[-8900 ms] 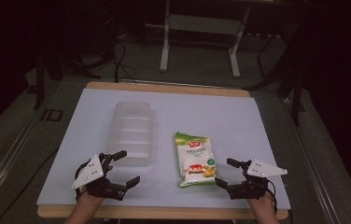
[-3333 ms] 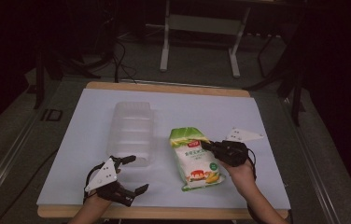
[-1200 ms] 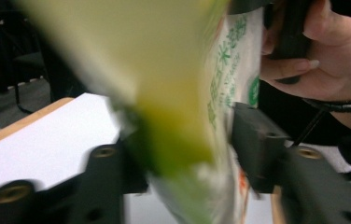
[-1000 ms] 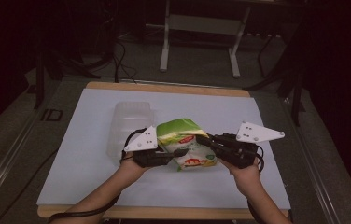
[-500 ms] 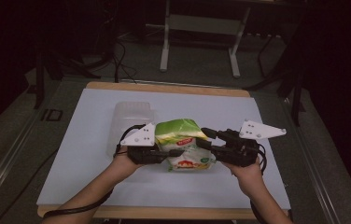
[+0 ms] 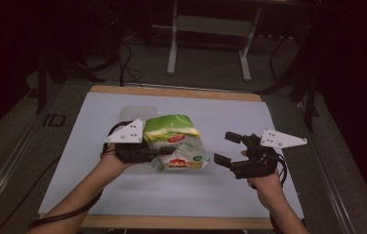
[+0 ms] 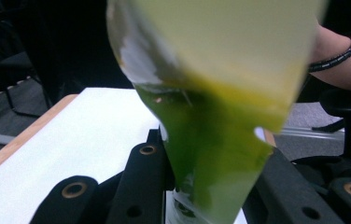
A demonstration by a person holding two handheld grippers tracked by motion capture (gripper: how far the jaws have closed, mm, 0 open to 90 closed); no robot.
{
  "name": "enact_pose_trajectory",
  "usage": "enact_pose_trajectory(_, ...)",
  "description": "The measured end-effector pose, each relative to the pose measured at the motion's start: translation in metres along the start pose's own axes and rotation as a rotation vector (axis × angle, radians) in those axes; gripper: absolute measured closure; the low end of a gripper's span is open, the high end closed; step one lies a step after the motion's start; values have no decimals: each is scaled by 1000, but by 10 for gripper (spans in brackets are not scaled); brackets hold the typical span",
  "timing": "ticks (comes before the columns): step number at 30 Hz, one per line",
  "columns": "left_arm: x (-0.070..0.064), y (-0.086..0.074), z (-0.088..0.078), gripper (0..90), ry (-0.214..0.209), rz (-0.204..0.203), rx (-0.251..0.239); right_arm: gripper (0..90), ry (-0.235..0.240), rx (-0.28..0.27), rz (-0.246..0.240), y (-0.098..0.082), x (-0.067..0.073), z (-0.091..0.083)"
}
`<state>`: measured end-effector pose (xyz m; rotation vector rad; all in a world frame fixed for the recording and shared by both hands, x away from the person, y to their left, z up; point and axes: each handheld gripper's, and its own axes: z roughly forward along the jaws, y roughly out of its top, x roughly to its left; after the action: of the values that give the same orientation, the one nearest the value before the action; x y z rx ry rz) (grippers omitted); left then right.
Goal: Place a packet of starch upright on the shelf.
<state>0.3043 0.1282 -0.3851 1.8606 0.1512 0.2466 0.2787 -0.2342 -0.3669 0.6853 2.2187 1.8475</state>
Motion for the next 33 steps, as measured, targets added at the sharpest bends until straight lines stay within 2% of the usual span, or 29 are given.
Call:
enact_pose_trajectory(3,6,0,-11,762,19,1,1,120,-16,13,0,-6,-5,-5)
enact_pose_trajectory(6,13,-3,-22,762,36,-4,-6,124,-10,-4,40,-12,-13,-9)
enact_pose_trajectory(10,23,-7,-37,762,49,3,-7,139,-30,8,20,-19,-17,-13)
enact_pose_trajectory(11,26,-8,-40,762,51,-4,-1,139,-36,14,12,-20,-17,-14)
enact_pose_trajectory(14,32,-11,-46,761,52,9,13,140,-41,9,2,-24,-19,-15)
enact_pose_trajectory(15,36,-13,-52,761,79,14,27,141,-46,12,4,-25,-19,-16)
enact_pose_trajectory(17,41,-16,-57,761,98,18,46,142,-36,10,24,-28,-22,-18)
enact_pose_trajectory(20,51,-22,-65,761,83,0,72,146,-29,6,38,-32,-24,-19)
enact_pose_trajectory(22,53,-27,-68,762,91,11,87,147,-25,5,56,-34,-27,-20)
enact_pose_trajectory(26,61,-36,-70,762,115,0,114,148,-17,2,76,-39,-31,-22)
enact_pose_trajectory(33,67,-56,-74,762,71,0,147,148,-19,19,77,-45,-32,-21)
